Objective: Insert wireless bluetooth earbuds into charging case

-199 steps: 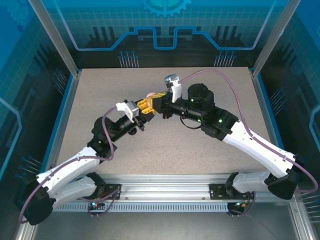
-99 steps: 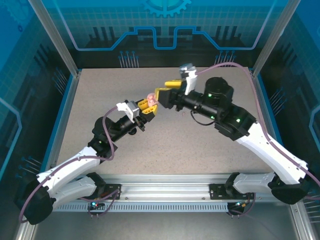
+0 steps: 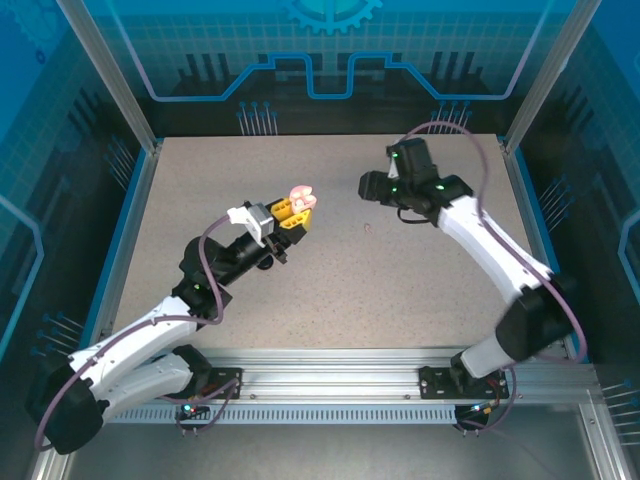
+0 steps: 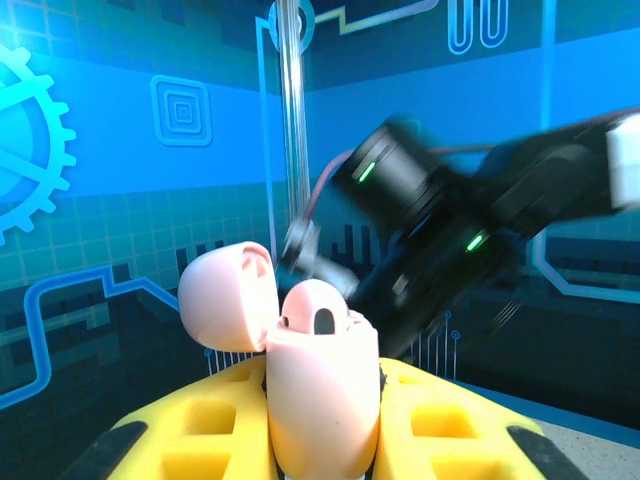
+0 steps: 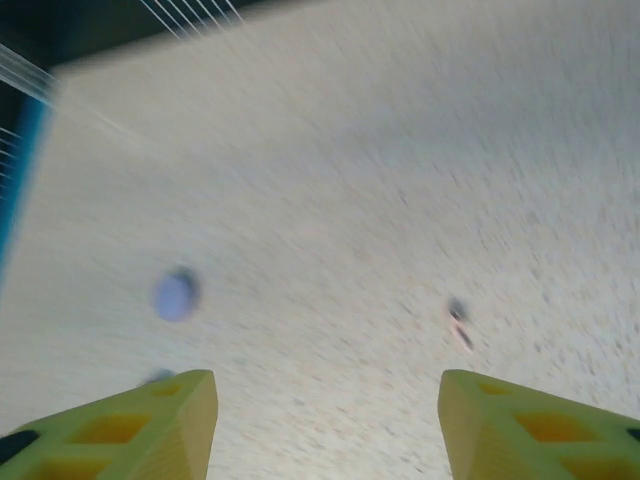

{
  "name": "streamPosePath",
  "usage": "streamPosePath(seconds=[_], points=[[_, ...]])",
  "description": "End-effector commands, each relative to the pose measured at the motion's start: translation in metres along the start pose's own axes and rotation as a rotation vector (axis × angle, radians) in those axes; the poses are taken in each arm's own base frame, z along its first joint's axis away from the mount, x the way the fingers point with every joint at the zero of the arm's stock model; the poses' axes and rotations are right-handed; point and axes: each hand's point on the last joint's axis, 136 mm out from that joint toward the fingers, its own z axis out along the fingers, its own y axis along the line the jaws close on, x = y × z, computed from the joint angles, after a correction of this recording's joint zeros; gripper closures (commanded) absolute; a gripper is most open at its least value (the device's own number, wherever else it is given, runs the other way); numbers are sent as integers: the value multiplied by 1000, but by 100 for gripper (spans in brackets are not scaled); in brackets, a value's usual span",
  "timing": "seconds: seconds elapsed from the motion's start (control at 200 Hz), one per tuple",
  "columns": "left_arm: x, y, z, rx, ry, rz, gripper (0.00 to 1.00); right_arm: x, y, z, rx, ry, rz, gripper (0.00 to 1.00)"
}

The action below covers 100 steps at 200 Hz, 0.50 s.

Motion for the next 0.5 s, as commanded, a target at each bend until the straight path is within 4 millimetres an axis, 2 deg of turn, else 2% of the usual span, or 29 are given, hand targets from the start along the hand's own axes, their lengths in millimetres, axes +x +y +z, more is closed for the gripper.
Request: streamPosePath(seconds=[0.0,0.11,0.235,0.325,0.495], points=[[-15,0,-3,-16,-40,18,100,24,-29,34,135,150,13,42],[-15,0,-4,-18,-37,21,100,37,-44,77,223,262,5,46],[-17,0,-5,-19,-40,21,100,50,-54,113,287,352,-14,51],[-17,0,-6,-18,-40,20,100,55,-60,130,318,377,-21,52],[-19,-1,-5,-14,-42,21,100,63,-71,147,373,417,-30,55]])
